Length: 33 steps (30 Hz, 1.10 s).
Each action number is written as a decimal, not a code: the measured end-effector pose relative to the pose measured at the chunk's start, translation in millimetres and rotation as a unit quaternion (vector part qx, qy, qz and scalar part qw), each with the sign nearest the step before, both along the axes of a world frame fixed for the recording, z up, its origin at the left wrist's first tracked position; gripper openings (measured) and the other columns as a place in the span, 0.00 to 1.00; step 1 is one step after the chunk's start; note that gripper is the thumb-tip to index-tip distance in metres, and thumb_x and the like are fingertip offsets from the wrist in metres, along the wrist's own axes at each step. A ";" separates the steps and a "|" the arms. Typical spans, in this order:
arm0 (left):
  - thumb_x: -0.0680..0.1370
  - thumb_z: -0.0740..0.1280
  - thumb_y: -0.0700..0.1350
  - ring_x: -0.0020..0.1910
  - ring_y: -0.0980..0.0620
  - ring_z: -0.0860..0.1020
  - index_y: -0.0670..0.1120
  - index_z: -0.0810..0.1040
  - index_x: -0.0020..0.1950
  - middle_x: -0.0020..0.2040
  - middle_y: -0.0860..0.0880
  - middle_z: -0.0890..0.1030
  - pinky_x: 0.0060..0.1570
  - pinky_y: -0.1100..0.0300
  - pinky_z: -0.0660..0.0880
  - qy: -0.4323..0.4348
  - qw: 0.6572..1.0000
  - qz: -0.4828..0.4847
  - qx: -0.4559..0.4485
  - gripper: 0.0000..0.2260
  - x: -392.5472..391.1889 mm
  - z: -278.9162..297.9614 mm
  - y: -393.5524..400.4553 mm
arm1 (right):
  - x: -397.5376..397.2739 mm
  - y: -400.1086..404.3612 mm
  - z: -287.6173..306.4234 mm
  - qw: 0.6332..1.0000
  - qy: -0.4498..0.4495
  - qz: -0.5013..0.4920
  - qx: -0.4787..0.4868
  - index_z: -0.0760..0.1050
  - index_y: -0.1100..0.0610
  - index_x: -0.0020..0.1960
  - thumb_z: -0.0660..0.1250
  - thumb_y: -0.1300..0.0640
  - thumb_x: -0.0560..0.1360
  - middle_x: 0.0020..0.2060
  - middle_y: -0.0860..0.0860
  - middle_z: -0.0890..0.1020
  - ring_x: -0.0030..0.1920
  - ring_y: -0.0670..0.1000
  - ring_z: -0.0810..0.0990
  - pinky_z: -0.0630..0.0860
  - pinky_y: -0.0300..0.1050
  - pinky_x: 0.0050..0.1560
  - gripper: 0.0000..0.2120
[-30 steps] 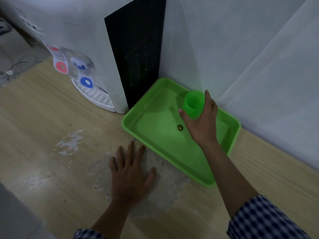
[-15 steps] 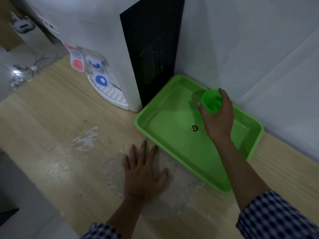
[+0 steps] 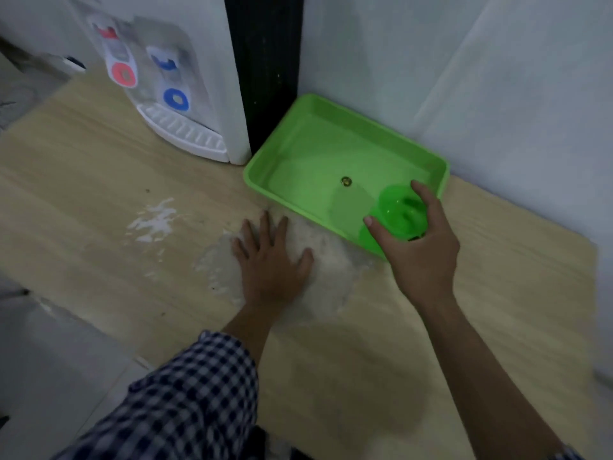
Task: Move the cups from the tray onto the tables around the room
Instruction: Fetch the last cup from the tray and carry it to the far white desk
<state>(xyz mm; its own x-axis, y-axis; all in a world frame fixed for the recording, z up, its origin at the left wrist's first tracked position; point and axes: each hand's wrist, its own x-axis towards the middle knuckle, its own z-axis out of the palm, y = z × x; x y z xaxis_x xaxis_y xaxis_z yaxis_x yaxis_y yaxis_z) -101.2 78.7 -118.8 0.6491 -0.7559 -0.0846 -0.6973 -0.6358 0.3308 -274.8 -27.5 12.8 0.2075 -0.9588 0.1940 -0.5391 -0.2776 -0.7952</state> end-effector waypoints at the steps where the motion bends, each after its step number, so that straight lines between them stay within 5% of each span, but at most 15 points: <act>1: 0.74 0.58 0.68 0.79 0.34 0.54 0.53 0.61 0.78 0.81 0.45 0.59 0.72 0.30 0.52 0.004 1.000 -0.010 0.001 0.35 0.4 0.1 1.8 | -10.9 19.0 2.3 1.000 0.001 -0.003 0.008 0.73 0.44 0.71 0.80 0.37 0.64 0.63 0.41 0.79 0.60 0.37 0.76 0.68 0.24 0.60 0.39; 7: 0.79 0.57 0.63 0.79 0.36 0.54 0.50 0.59 0.80 0.81 0.45 0.58 0.74 0.35 0.55 0.006 0.987 -0.158 -0.001 0.32 -28.6 3.4 73.1 | -71.9 123.1 14.4 0.998 0.003 -0.033 0.047 0.74 0.41 0.69 0.80 0.37 0.63 0.61 0.41 0.81 0.59 0.42 0.79 0.74 0.34 0.58 0.37; 10: 0.80 0.59 0.60 0.81 0.38 0.47 0.51 0.57 0.81 0.83 0.47 0.52 0.76 0.38 0.49 0.076 0.974 -0.211 0.019 0.31 -58.5 14.3 126.7 | -98.5 168.9 22.7 0.996 -0.005 -0.052 0.067 0.75 0.43 0.70 0.81 0.39 0.63 0.63 0.41 0.80 0.61 0.41 0.77 0.75 0.37 0.59 0.37; 15: 0.81 0.58 0.62 0.81 0.42 0.50 0.55 0.60 0.80 0.82 0.51 0.55 0.78 0.44 0.48 0.170 0.949 -0.265 0.027 0.28 -104.6 56.4 176.7 | -144.5 237.1 37.6 0.990 -0.034 -0.101 0.088 0.74 0.44 0.71 0.81 0.40 0.64 0.64 0.40 0.78 0.63 0.40 0.75 0.72 0.28 0.56 0.38; 19: 0.80 0.59 0.62 0.80 0.43 0.53 0.56 0.63 0.78 0.81 0.51 0.58 0.78 0.43 0.53 0.143 0.922 -0.360 -0.003 0.27 -139.6 97.1 182.4 | -183.5 278.9 47.0 0.981 -0.061 -0.159 0.093 0.74 0.42 0.70 0.82 0.42 0.64 0.64 0.38 0.78 0.64 0.38 0.76 0.76 0.36 0.58 0.37; 24: 0.79 0.59 0.63 0.79 0.41 0.57 0.55 0.65 0.77 0.81 0.50 0.61 0.76 0.42 0.57 0.085 0.885 -0.457 -0.019 0.28 -191.7 134.4 171.6 | -235.7 314.2 54.3 0.963 -0.086 -0.241 0.081 0.74 0.40 0.70 0.83 0.43 0.63 0.62 0.31 0.76 0.62 0.30 0.73 0.72 0.27 0.55 0.37; 29: 0.79 0.64 0.61 0.77 0.40 0.62 0.53 0.68 0.76 0.79 0.48 0.65 0.74 0.44 0.62 0.053 0.858 -0.510 -0.024 0.27 -255.5 155.2 163.1 | -293.5 335.7 56.1 0.942 -0.102 -0.311 0.070 0.74 0.41 0.70 0.83 0.42 0.63 0.63 0.35 0.78 0.63 0.36 0.75 0.77 0.44 0.62 0.38; 33: 0.79 0.66 0.59 0.76 0.39 0.64 0.50 0.70 0.75 0.78 0.47 0.67 0.73 0.44 0.63 0.047 0.839 -0.542 -0.033 0.27 -316.6 166.0 158.9 | -347.7 350.9 56.1 0.930 -0.104 -0.347 0.061 0.73 0.40 0.69 0.82 0.40 0.63 0.62 0.35 0.78 0.62 0.36 0.76 0.78 0.45 0.60 0.38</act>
